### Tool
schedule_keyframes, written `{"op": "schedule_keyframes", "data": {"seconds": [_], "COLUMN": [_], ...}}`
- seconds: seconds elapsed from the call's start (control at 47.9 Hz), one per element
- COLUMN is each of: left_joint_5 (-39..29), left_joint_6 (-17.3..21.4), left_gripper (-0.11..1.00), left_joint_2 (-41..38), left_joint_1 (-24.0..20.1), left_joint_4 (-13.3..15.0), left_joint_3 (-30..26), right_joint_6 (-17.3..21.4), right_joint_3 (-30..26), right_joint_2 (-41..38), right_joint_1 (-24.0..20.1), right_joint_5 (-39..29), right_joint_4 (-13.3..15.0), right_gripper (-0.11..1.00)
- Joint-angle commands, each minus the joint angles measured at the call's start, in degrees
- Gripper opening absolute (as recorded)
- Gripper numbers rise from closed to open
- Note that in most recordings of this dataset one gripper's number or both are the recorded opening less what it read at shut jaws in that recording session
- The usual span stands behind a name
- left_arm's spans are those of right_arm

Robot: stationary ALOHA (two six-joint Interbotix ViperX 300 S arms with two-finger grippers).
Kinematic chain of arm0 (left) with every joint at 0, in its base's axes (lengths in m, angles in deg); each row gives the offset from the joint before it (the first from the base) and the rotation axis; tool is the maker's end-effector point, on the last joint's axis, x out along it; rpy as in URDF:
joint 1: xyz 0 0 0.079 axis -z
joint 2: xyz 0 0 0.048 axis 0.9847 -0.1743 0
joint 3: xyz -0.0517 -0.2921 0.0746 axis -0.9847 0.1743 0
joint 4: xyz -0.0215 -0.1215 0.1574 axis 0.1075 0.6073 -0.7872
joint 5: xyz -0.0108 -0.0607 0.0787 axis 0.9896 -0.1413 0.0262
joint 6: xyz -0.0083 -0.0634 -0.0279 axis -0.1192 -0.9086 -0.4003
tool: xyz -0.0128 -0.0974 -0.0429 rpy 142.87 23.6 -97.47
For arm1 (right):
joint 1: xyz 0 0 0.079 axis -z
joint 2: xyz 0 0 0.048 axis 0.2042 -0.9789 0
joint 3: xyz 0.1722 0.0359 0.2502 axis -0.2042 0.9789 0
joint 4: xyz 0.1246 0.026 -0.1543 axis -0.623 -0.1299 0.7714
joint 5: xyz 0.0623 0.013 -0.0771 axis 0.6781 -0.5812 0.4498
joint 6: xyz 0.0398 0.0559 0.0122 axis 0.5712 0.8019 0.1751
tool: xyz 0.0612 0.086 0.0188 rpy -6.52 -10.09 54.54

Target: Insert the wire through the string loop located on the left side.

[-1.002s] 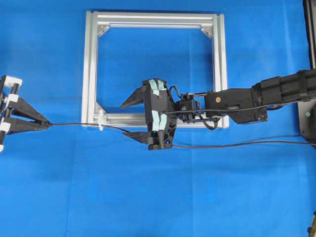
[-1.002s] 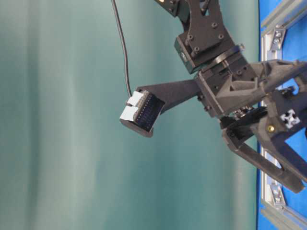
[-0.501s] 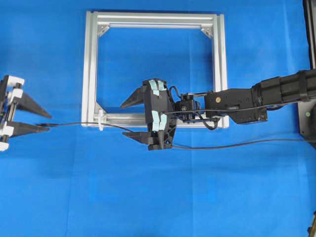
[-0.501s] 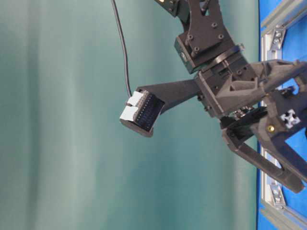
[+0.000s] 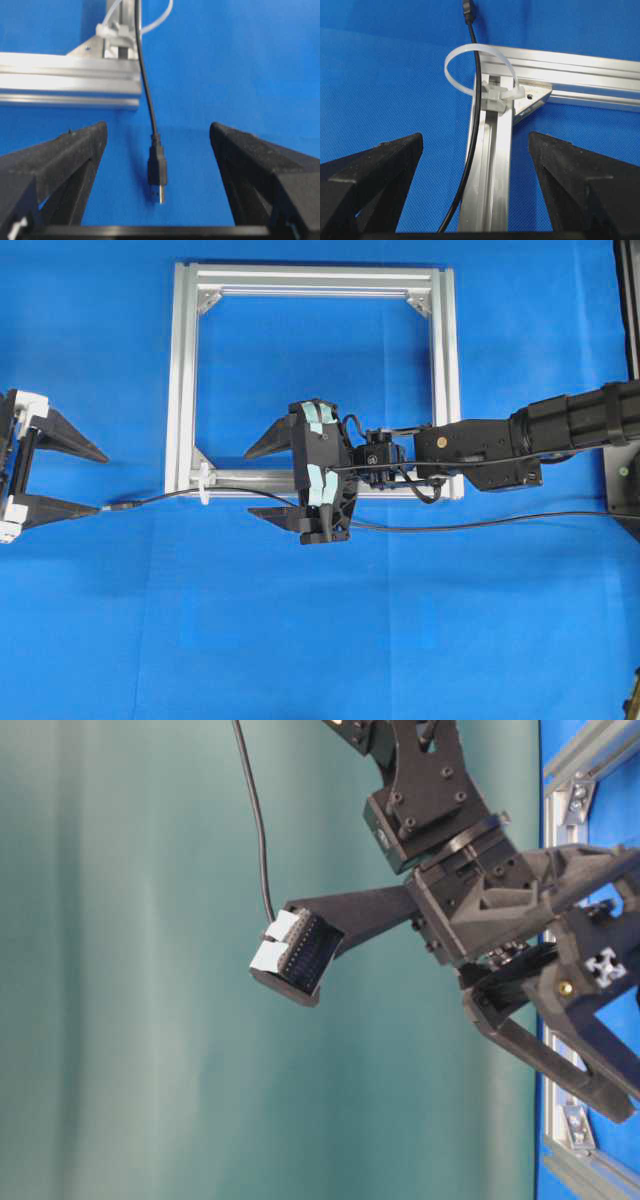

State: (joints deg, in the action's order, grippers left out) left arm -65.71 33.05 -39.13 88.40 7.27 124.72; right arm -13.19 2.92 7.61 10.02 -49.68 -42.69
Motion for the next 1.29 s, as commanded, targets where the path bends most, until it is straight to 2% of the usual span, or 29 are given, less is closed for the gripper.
{"op": "schedule_keyframes", "data": {"seconds": [0.0,0.271,0.564,0.71,1.274], "left_joint_5": [0.18,-2.46,-6.24,-7.21,-8.26], "left_joint_6": [-0.09,0.44,0.53,0.53,0.44], "left_gripper": [0.78,0.78,0.78,0.78,0.77], "left_joint_2": [0.88,6.94,11.95,12.48,12.48], "left_joint_1": [-0.18,-0.62,-4.57,-5.71,-5.71], "left_joint_4": [0.0,-0.18,-0.53,-0.53,-0.53], "left_joint_3": [-1.41,-4.31,-6.06,-6.24,-6.24], "right_joint_6": [-0.09,-0.18,-0.35,-0.35,-0.35], "right_joint_3": [-1.14,-2.02,-3.78,-3.96,-3.96], "right_joint_2": [3.69,8.88,13.18,13.27,13.27], "right_joint_1": [-0.18,0.0,0.0,0.0,0.0], "right_joint_5": [0.09,-4.48,-9.93,-10.37,-10.37], "right_joint_4": [-0.09,-0.09,0.09,0.09,0.09], "right_gripper": [0.9,0.9,0.9,0.9,0.9]}}
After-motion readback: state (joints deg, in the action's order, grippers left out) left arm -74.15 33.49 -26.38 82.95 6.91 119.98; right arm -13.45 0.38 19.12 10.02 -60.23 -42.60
